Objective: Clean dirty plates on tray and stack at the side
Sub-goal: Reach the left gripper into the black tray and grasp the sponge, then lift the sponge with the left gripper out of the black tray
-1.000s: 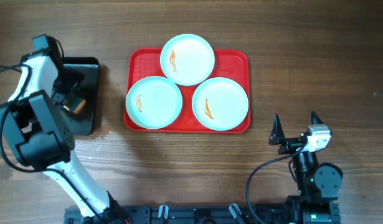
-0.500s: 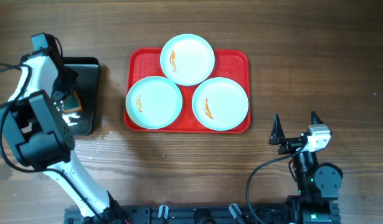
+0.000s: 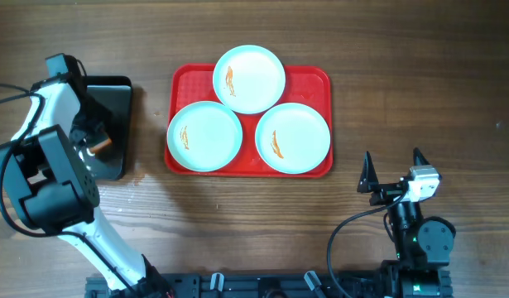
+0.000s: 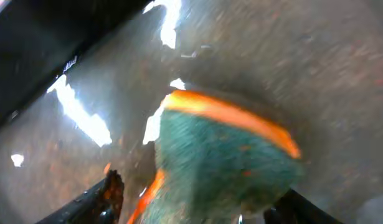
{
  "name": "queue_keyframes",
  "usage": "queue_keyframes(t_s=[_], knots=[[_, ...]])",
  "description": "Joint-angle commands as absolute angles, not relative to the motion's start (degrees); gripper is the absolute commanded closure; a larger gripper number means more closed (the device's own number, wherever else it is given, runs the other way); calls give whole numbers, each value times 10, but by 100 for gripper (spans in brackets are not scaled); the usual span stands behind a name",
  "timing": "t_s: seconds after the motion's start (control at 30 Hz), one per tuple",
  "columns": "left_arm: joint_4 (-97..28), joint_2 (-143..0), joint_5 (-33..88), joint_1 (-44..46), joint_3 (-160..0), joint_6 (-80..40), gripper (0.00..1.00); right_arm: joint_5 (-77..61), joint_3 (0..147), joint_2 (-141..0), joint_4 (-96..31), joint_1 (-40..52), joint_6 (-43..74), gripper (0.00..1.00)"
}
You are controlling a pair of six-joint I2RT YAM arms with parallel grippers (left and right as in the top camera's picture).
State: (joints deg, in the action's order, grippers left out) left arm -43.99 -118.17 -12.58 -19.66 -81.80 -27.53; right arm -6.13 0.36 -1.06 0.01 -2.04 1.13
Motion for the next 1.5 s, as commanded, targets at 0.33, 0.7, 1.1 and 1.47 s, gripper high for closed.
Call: queue_keyframes(t_s=[0.33,0.7,1.1,1.47], knots=[[-450,-1181,-54,-198,-815,-197,87,-60,3,-8,3,-23,2,0],[-483,-1071,-53,-198,-830,-197,96,-60,3,-8,3,-23,2,0],[-329,-1055,-56,-198,-725,-158,96,-60,3,-8,3,-23,2,0],[-286,-968,41,-194,-708,-94,96,-60,3,-8,3,-23,2,0]])
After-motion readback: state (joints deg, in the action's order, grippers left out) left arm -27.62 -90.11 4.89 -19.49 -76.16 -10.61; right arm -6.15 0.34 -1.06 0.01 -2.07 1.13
